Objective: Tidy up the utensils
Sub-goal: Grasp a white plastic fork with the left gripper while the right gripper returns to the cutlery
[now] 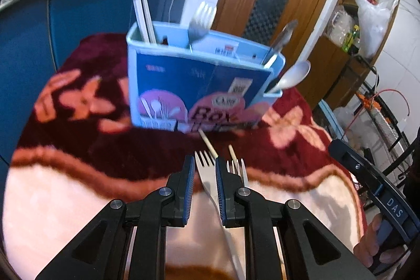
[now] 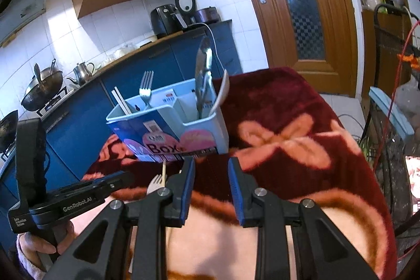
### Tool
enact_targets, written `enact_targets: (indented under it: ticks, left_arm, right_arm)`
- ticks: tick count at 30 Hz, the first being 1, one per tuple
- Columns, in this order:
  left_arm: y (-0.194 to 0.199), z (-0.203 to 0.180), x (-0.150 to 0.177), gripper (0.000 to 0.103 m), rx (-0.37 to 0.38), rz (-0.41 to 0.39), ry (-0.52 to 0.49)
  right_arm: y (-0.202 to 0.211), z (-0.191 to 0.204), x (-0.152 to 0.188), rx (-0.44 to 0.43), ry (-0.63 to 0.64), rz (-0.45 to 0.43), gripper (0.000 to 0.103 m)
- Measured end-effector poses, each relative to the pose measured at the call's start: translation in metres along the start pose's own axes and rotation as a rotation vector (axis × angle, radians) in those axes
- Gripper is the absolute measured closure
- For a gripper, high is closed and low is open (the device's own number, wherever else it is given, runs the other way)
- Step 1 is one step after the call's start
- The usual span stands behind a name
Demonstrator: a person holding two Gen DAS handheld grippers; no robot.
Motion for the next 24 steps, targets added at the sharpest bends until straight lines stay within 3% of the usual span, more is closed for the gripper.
enact_targets:
  ticks: [6,11,24]
  left_arm:
    - [-0.022,0.002,0.005,0.087,-0.010,0.057,0.016]
    - [-0.038,0.006,0.008,0.087,0.041,0.118,0.084]
    - [-0.051,0.005,0.005,0.087,0.094,0.129,0.117]
  right_arm:
    - [-0.005,-0.011,0.008,-0.005,-0.030,0.027,0.074]
    - [-0.008,-0.016,0.011,-0.006,-0.044,0.040,0.074]
    - [-0.020,-0.020,0.018,-0.016,-0.061,0.071,0.074]
Point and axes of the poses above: each gripper's, at about its wrist camera, not at the fingertips, and y roughly against the way its jaws point, z to its left, x to its underside, the point moved 2 cm from there along -y, roughly the way its jaws point, and after that the axes turned 1 degree about y, right-handed, at the moved point
